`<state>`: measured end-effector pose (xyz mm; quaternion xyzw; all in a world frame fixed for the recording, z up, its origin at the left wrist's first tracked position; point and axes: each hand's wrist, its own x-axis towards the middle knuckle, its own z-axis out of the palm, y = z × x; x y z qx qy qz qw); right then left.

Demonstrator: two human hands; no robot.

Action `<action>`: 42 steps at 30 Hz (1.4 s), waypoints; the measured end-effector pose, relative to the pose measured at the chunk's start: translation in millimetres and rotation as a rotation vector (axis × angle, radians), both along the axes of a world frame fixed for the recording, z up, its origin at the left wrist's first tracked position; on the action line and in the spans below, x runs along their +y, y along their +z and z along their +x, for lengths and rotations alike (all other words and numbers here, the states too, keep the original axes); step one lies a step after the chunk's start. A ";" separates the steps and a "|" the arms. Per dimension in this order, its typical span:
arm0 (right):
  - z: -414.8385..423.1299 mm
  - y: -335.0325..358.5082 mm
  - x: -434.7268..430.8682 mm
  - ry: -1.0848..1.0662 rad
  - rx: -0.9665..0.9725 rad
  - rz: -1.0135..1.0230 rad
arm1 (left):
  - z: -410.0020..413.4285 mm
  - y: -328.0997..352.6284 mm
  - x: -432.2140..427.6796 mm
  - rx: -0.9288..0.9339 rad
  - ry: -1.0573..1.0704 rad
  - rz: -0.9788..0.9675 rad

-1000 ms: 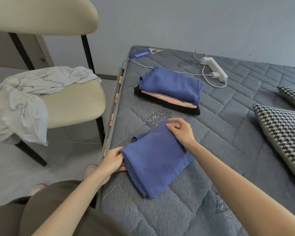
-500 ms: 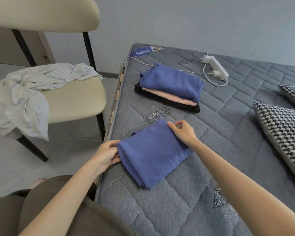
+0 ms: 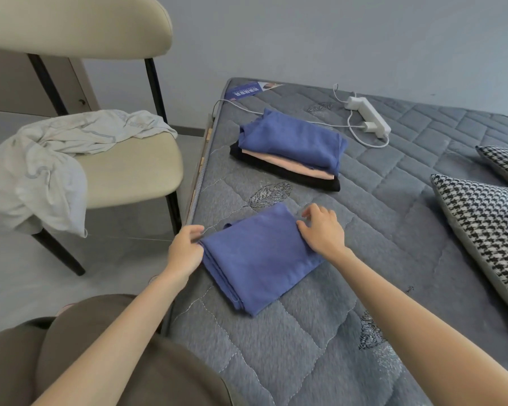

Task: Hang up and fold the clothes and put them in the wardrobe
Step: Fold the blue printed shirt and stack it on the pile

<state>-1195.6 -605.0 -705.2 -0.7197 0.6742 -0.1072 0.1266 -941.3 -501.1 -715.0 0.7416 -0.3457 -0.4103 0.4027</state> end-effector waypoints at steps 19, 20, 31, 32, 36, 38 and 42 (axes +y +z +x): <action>23.7 -40.0 16.7 0.457 0.111 0.017 | -92.2 -44.6 3.3 -0.982 -0.343 0.010; 22.2 -41.6 14.3 0.441 0.104 0.015 | -89.7 -45.5 2.9 -0.980 -0.327 0.011; -10.7 -29.6 14.4 0.209 -0.053 0.045 | -74.6 -26.4 -8.6 -0.861 -0.361 0.116; -14.9 -26.7 22.0 0.169 -0.102 0.010 | -72.4 -22.8 -11.8 -0.881 -0.378 0.086; -27.7 -20.8 58.2 -0.111 -0.374 -0.066 | -69.7 -13.4 -31.8 -0.881 -0.553 -0.006; -31.2 -19.5 70.8 -0.293 -0.524 0.013 | -70.3 -11.3 -40.5 -0.816 -0.597 0.002; -35.8 -16.2 79.5 -0.590 -0.880 0.261 | -69.4 -11.2 -49.9 -0.838 -0.553 0.039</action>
